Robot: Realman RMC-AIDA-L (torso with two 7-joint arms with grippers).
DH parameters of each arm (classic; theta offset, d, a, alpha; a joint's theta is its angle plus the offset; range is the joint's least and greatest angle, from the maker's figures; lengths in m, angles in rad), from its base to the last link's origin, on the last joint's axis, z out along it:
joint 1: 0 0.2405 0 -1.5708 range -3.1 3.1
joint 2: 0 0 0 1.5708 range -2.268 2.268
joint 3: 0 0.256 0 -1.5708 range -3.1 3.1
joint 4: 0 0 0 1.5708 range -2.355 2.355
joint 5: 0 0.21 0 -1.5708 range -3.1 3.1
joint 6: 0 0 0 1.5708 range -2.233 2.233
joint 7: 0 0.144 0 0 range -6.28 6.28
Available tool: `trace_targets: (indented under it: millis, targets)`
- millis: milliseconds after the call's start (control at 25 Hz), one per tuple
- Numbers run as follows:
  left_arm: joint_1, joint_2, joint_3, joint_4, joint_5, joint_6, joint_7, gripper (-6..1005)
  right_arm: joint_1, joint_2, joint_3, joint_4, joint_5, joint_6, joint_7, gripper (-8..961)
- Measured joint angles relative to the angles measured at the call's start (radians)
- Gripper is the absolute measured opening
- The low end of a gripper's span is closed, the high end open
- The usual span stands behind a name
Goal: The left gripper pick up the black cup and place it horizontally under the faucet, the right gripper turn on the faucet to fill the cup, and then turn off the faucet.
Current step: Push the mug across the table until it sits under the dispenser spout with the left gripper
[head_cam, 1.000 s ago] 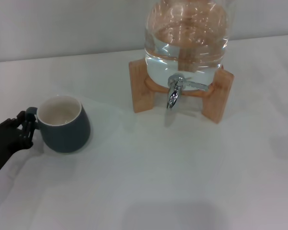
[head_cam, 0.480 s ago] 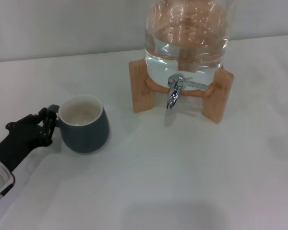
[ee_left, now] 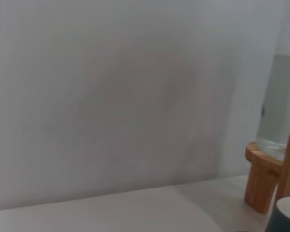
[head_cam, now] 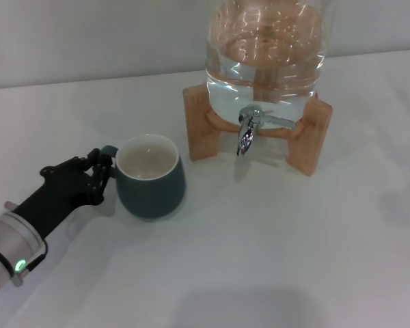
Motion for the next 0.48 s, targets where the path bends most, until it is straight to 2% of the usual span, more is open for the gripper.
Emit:
trace_targets:
  millis: [480]
  targets:
    - [-0.036, -0.001, 0.000, -0.043, 0.067, 0.003, 0.003, 151, 0.002, 0.002, 0.000, 0.002, -0.004, 0.000, 0.000, 853]
